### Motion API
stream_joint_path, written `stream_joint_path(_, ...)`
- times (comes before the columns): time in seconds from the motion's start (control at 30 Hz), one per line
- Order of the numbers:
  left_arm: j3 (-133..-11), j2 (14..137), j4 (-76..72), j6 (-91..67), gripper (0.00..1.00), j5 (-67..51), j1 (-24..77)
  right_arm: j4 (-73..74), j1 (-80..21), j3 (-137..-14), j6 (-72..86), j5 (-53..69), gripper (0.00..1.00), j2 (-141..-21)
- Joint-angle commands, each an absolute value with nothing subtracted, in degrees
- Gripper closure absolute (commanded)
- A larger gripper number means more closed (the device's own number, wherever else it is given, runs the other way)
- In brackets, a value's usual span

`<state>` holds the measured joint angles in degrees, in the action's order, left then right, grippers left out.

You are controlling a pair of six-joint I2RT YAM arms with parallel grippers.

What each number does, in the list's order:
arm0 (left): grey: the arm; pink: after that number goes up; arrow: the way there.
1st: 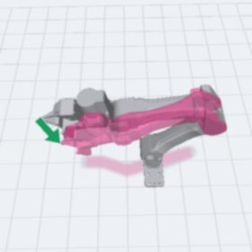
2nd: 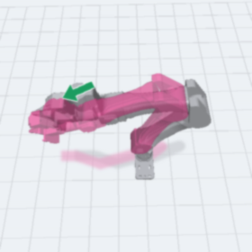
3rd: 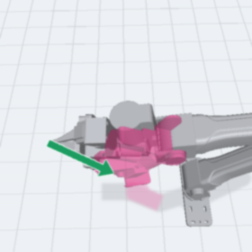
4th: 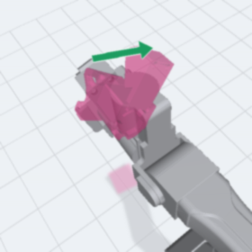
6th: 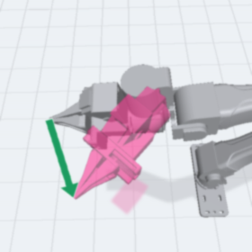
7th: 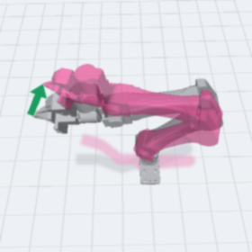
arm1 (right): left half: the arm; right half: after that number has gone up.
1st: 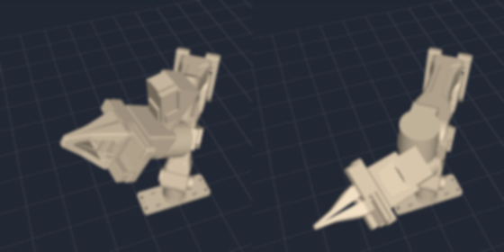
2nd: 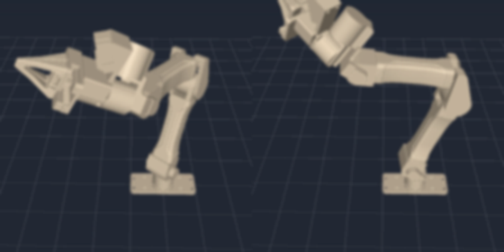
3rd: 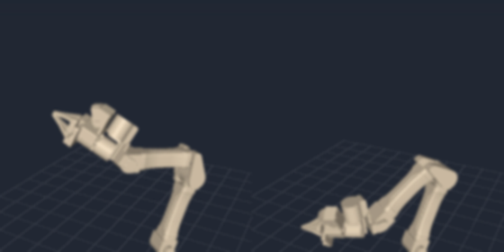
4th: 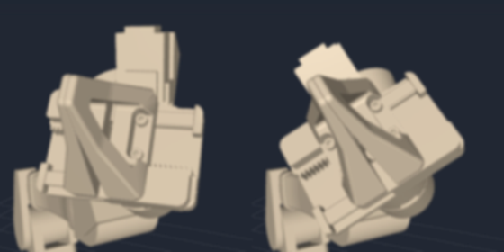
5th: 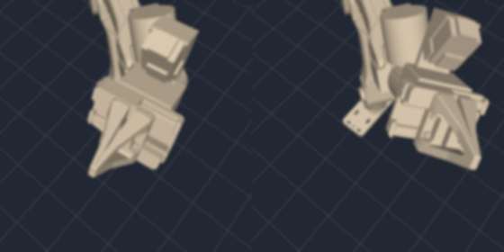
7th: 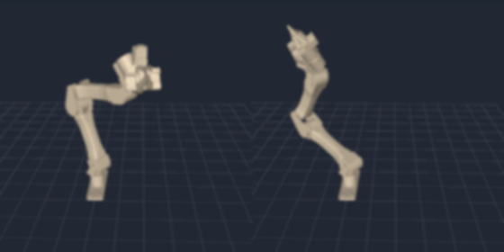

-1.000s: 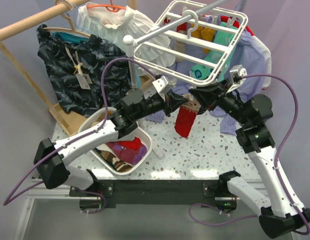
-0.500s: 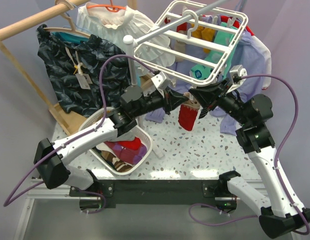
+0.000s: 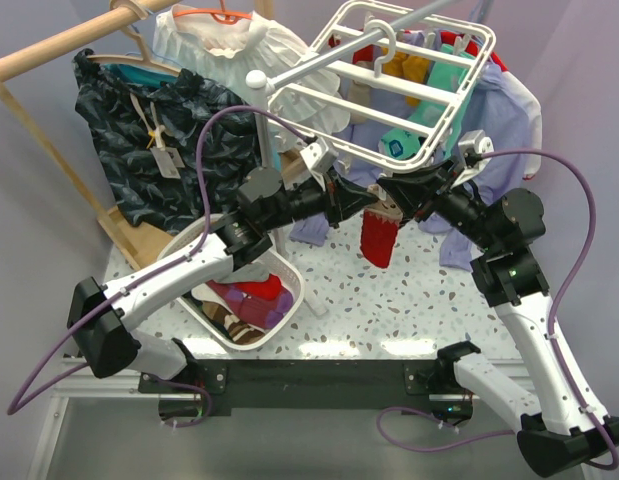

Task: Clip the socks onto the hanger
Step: Clamp the sock onto the hanger.

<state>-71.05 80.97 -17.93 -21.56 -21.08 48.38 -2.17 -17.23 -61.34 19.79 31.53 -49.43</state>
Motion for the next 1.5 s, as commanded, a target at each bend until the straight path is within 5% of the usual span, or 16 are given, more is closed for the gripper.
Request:
stream_joint_path(0.0, -73.56, 79.46, -19.6, -23.73, 1.0, -23.29, 48.16, -1.58, -17.4, -60.29, 17.84, 33.92, 0.91, -49.66)
stream_joint_path(0.6, -72.69, 77.26, -25.48, -28.21, 1.0, -19.33, 48.08, -0.97, -17.32, -59.85, 18.11, 34.81, 0.87, -48.87)
stream_joint_path(0.73, -72.33, 77.26, -26.54, -28.92, 1.0, -19.69, 48.16, -0.97, -17.4, -59.77, 18.28, 34.37, 0.75, -48.52)
stream_joint_path(0.83, -71.9, 77.43, -26.46, -29.09, 0.98, -20.3, 48.08, -0.7, -17.32, -59.77, 18.37, 33.32, 0.53, -48.25)
stream_joint_path(0.9, -71.46, 77.43, -26.46, -29.0, 0.88, -20.83, 48.08, -0.44, -17.4, -59.77, 18.37, 32.52, 0.43, -47.9)
stream_joint_path(1.1, -69.53, 75.41, -23.91, -26.02, 0.55, -18.11, 48.08, 1.39, -17.32, -60.2, 17.58, 29.71, 0.39, -47.02)
stream_joint_path(1.47, -64.08, 66.45, -18.1, -14.78, 0.23, -7.67, 48.16, 5.45, -17.4, -60.64, 17.31, 19.25, 0.39, -46.5)
